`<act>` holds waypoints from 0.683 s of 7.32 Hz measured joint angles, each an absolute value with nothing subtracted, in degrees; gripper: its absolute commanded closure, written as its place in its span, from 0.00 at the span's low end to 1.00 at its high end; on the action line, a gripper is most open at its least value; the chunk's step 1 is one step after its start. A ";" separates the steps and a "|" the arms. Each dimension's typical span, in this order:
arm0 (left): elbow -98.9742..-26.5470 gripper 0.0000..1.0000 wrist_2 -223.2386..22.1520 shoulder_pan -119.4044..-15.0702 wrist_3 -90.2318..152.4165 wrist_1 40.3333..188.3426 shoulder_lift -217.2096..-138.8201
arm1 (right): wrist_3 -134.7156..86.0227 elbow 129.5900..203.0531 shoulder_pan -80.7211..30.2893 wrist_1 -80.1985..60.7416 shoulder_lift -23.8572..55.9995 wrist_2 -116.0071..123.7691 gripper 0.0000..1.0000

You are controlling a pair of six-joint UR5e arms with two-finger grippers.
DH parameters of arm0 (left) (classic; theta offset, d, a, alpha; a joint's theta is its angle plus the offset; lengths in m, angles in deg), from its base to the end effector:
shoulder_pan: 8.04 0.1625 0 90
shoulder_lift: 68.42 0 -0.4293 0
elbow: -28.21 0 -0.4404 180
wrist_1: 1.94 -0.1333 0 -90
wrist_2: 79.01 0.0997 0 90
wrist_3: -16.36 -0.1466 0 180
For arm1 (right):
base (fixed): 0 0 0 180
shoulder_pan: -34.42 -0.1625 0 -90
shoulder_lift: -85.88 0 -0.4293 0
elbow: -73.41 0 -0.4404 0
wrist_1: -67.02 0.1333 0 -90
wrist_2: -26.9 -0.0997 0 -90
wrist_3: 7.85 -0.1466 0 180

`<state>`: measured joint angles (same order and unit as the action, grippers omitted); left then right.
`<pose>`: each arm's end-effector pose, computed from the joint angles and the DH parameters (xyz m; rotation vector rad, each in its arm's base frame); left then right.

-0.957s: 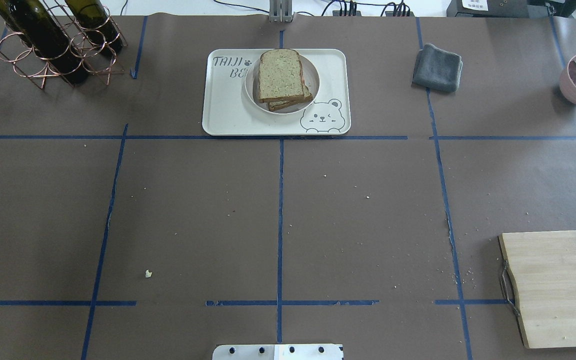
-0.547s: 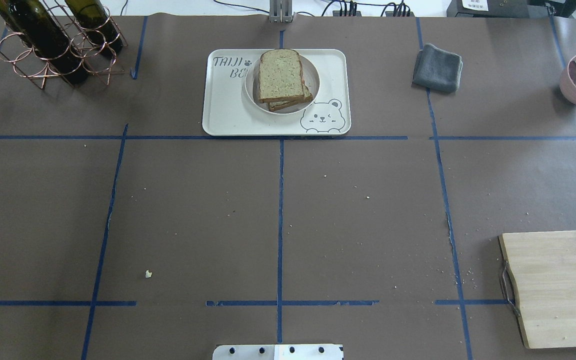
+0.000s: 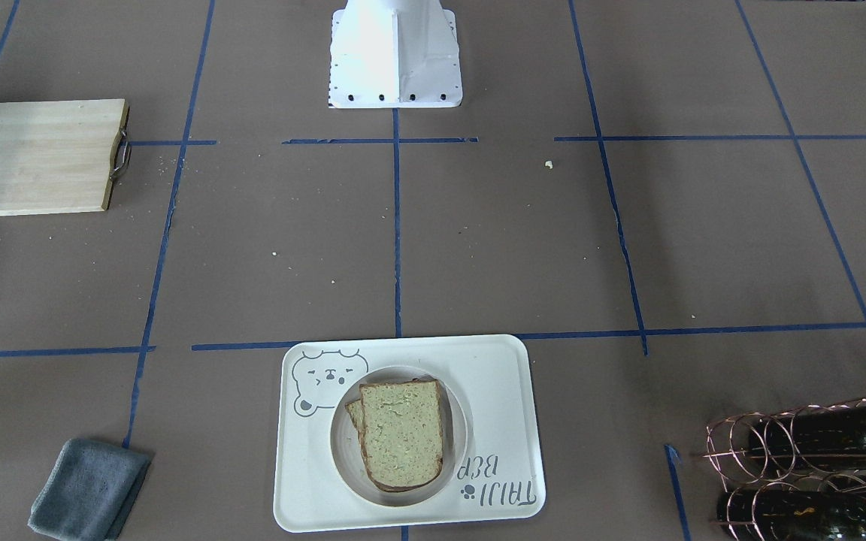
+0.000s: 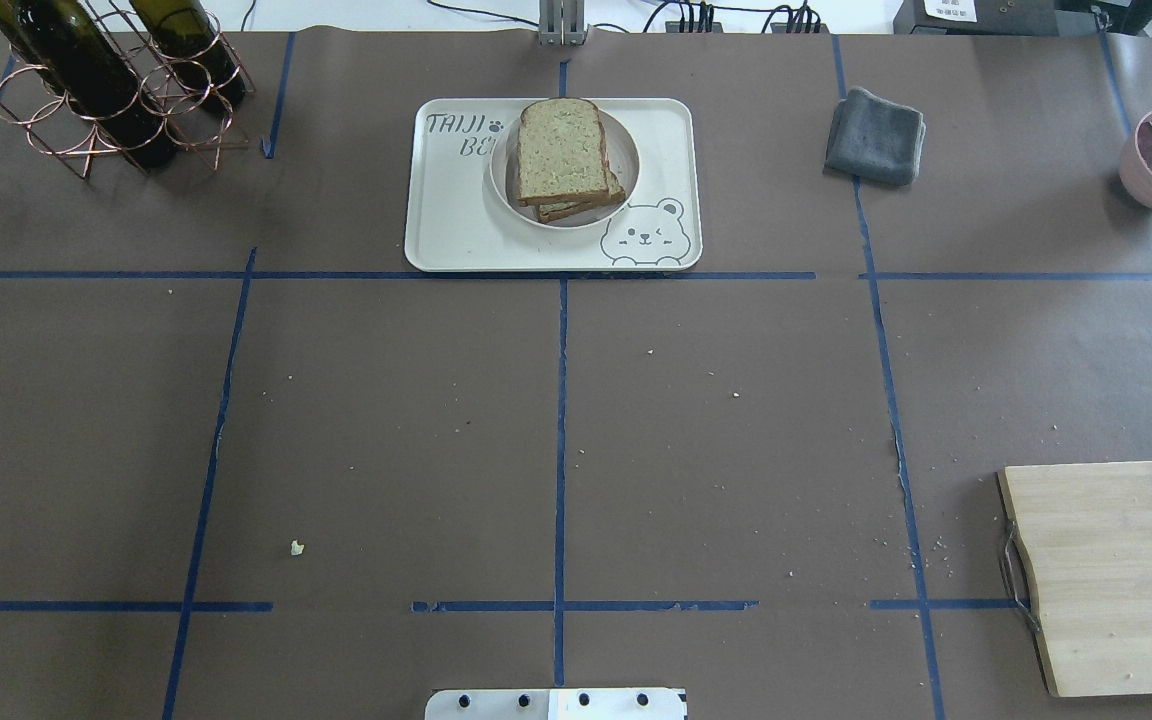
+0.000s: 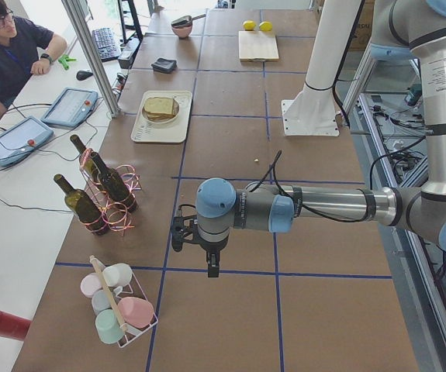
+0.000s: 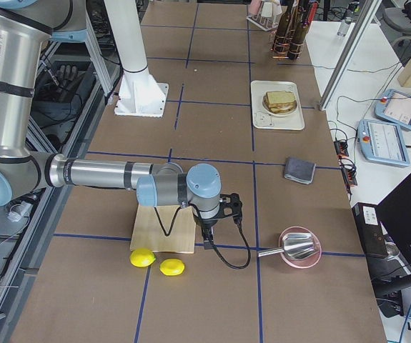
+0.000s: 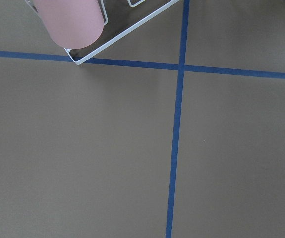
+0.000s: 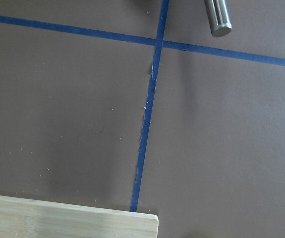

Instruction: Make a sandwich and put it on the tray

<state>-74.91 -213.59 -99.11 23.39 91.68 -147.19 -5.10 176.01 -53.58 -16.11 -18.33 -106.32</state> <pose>-0.0391 -0.4652 0.6634 0.0507 0.7814 -0.0967 0.0174 -0.4448 0.6883 0.0924 -0.7536 -0.1135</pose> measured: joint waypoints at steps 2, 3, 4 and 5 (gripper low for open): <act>-75.24 0.00 -213.65 -99.00 23.07 92.04 -147.23 | -5.04 175.99 -53.57 -16.11 -18.38 -106.48 0.00; -75.44 0.00 -213.78 -98.97 22.34 92.08 -147.16 | -5.04 175.99 -53.57 -16.10 -18.42 -106.50 0.00; -75.47 0.00 -213.82 -98.95 21.58 92.05 -147.09 | -5.01 175.98 -53.56 -16.07 -18.43 -106.51 0.00; -75.46 0.00 -213.77 -98.93 21.20 92.05 -147.04 | -4.92 175.98 -53.56 -16.05 -18.44 -106.51 0.00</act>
<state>-75.46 -213.77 -98.93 21.20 92.05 -147.04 -4.92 175.98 -53.56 -16.05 -18.44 -106.51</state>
